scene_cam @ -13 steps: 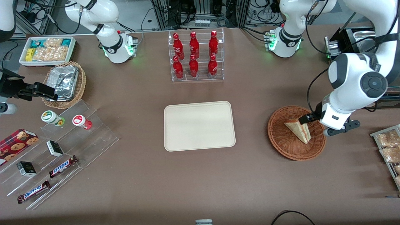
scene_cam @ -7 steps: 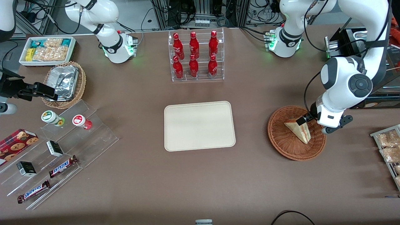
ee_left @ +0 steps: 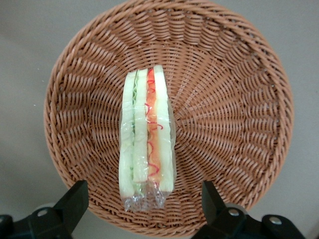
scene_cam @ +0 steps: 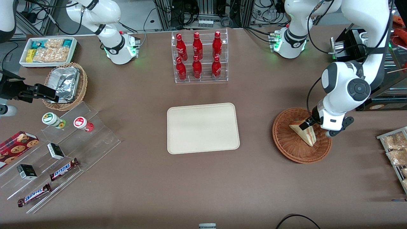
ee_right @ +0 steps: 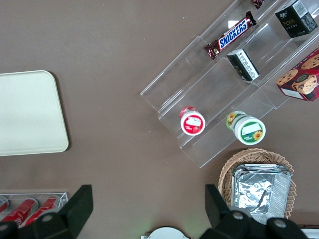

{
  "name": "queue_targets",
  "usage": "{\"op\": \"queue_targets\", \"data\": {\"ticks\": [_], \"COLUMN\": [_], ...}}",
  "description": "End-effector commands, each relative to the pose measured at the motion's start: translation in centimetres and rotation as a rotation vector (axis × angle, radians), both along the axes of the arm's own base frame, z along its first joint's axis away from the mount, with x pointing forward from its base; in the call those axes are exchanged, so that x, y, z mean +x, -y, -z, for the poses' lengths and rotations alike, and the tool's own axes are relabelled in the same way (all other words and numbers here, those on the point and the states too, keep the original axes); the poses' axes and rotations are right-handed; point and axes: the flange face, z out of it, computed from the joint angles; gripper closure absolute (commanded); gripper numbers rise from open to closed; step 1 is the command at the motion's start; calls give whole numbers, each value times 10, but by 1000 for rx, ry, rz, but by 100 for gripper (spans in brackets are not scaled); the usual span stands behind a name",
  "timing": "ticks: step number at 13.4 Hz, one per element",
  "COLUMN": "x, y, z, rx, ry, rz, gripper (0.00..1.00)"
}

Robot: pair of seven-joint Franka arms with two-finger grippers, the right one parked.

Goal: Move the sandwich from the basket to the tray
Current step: 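Lower the left gripper and close it on the sandwich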

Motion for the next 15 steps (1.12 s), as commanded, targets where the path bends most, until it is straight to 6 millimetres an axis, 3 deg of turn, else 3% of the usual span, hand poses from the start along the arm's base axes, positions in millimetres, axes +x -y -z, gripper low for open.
{"op": "queue_targets", "data": {"ticks": [1,5,6,7,8,9,13,15], "x": [1,-6,-7,-8,-11,-12,-13,-4], "y": [0,-2,-4,-11,-17,-17,-16,-3], "z": [16,41,45,47,48,42,4,-13], "rx": [-5,-8,-8,-4,-2,-1,14,14], "ry": [15,32,26,20,14,16,-13,-31], "rz": [-21,-24,-29,-44,-51,-44,-7,28], "gripper": [0,0,11,48,77,98,100,100]}}
